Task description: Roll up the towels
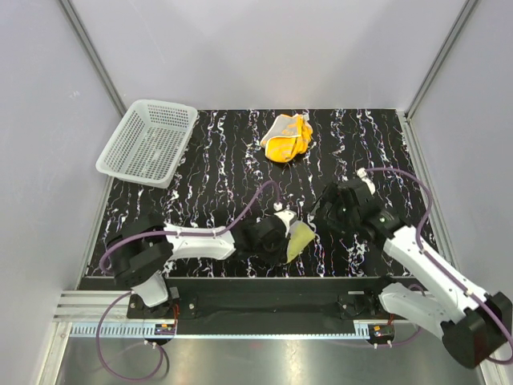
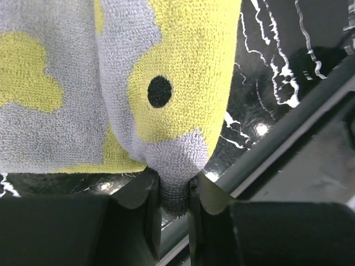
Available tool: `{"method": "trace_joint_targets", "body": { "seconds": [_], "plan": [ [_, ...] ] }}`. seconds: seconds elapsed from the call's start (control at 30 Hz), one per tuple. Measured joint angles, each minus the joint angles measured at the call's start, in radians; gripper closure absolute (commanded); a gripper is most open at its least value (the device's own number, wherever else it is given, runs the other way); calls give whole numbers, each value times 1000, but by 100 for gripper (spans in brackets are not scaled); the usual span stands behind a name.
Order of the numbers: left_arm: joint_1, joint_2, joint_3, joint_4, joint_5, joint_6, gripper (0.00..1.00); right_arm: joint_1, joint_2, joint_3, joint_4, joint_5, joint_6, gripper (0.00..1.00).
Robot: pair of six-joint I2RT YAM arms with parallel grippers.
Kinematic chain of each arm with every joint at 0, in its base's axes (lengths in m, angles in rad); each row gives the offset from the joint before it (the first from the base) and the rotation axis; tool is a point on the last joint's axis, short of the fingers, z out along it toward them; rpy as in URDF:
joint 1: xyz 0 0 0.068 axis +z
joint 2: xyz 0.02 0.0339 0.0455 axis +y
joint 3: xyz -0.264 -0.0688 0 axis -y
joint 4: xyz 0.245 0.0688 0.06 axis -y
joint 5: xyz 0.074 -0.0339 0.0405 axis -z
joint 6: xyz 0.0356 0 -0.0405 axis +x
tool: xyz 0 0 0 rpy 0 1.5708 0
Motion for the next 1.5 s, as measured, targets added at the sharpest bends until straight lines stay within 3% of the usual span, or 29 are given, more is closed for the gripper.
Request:
{"method": "trace_joint_targets", "body": {
  "seconds": [0.13,0.37,0.8,1.13,1.5],
  "plan": [
    [80,-26,-60,76,130,-51,100,0,-84,-98,121,-118,-16,1],
    [211,-35,-147,218,327,-141,100,0,-93,-226,283,-286,-20,1],
    [402,39,-258,478,607,-353,99,0,-100,-387,534,-380,53,4],
    [432,149,-295,706,721,-511,99,39,65,-427,714,-354,101,4],
    [439,204,-328,873,764,-625,98,64,283,-428,879,-312,124,20]
  ]
}}
